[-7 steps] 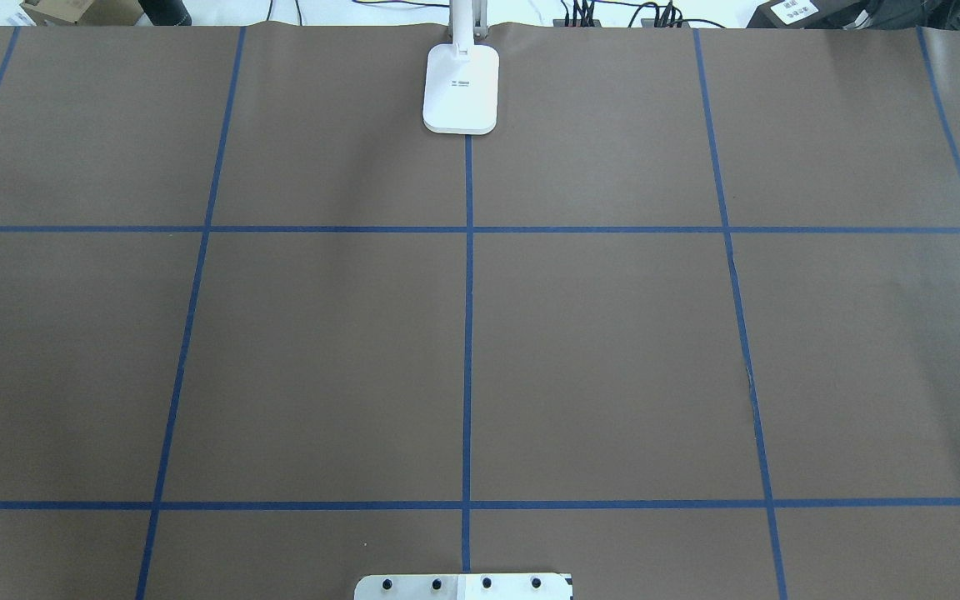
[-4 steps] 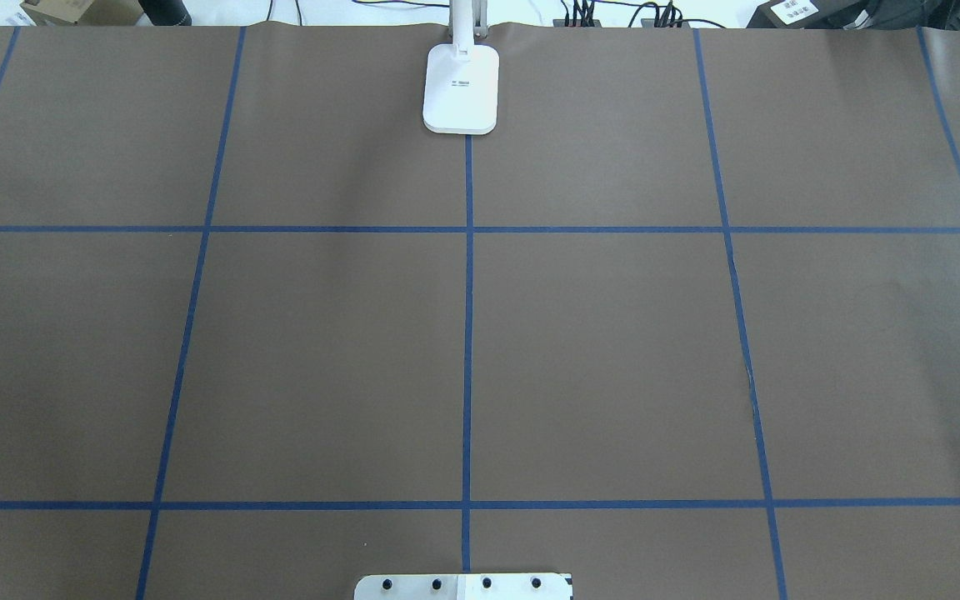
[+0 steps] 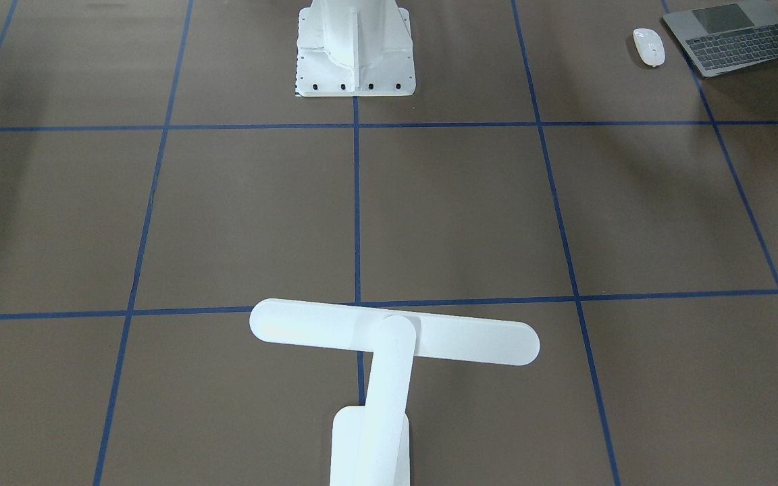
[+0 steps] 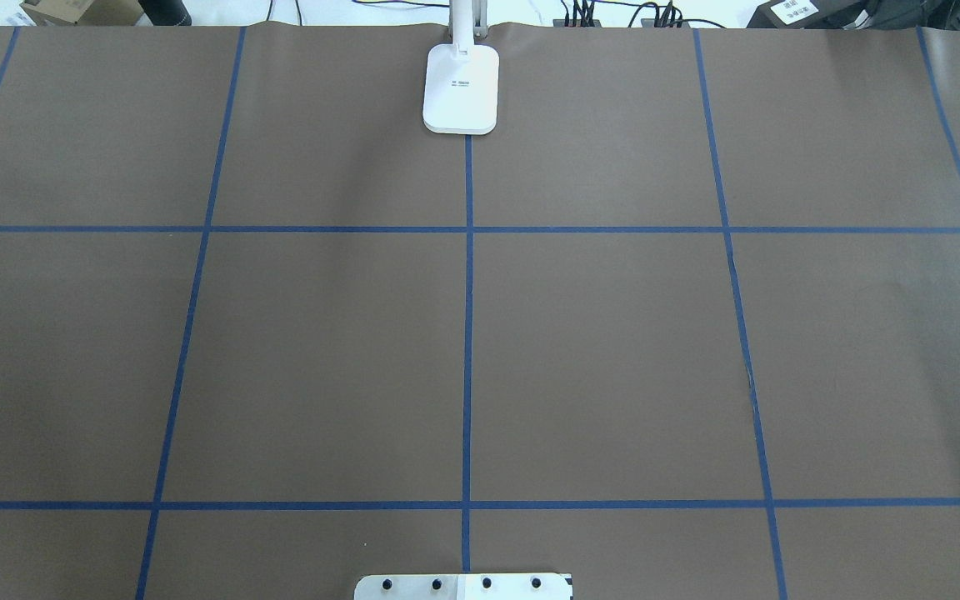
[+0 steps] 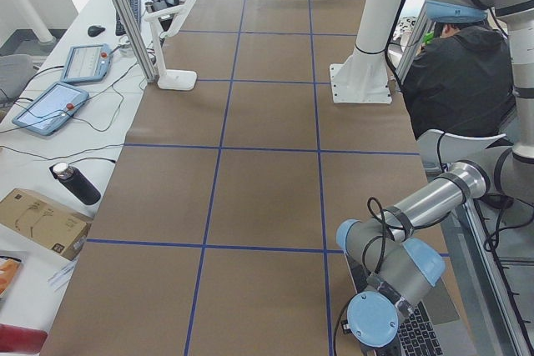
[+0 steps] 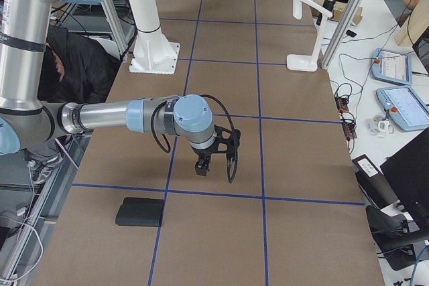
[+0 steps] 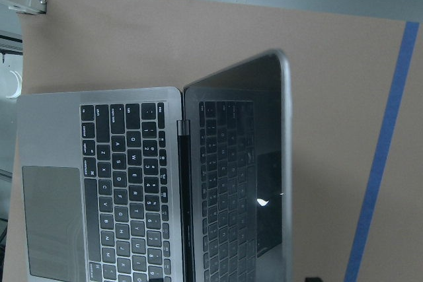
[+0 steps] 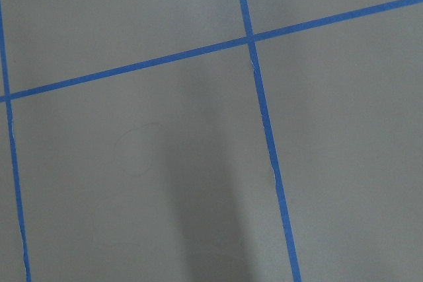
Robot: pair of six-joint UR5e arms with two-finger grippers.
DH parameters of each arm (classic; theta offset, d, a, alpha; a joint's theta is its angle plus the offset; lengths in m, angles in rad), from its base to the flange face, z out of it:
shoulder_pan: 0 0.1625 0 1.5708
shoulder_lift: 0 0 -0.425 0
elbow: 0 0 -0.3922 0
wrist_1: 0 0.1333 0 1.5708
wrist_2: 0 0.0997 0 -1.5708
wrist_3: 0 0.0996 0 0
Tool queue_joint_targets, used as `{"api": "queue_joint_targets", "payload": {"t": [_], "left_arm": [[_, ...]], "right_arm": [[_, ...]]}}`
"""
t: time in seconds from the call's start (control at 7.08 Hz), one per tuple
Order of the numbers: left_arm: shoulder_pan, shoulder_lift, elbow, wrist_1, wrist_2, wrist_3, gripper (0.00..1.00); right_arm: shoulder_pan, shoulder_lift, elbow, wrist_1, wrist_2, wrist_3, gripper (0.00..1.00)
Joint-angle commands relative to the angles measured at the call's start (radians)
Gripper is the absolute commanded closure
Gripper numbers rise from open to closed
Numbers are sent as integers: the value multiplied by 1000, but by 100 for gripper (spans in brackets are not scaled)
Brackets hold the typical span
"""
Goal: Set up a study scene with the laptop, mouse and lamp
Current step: 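Carry the silver laptop with the left gripper toward the table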
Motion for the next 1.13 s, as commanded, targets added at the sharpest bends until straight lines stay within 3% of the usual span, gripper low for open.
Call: {"api": "queue_joint_targets", "payload": {"t": [0.0,0.14,0.57,0.99], "left_arm": [[-1,0,-15,13,0,0,100],[-1,-6,-32,84,0,1,100],[-2,-18,-299,380,10,41,100],[-5,-200,-410,587,15,58,100]], "right_arm": [[3,-4,1,0,0,-1,1],[13,-4,4,0,0,-1,1],[13,-12,3,-1,0,-1,1],[10,-38,0,-3,2,2,1]]}}
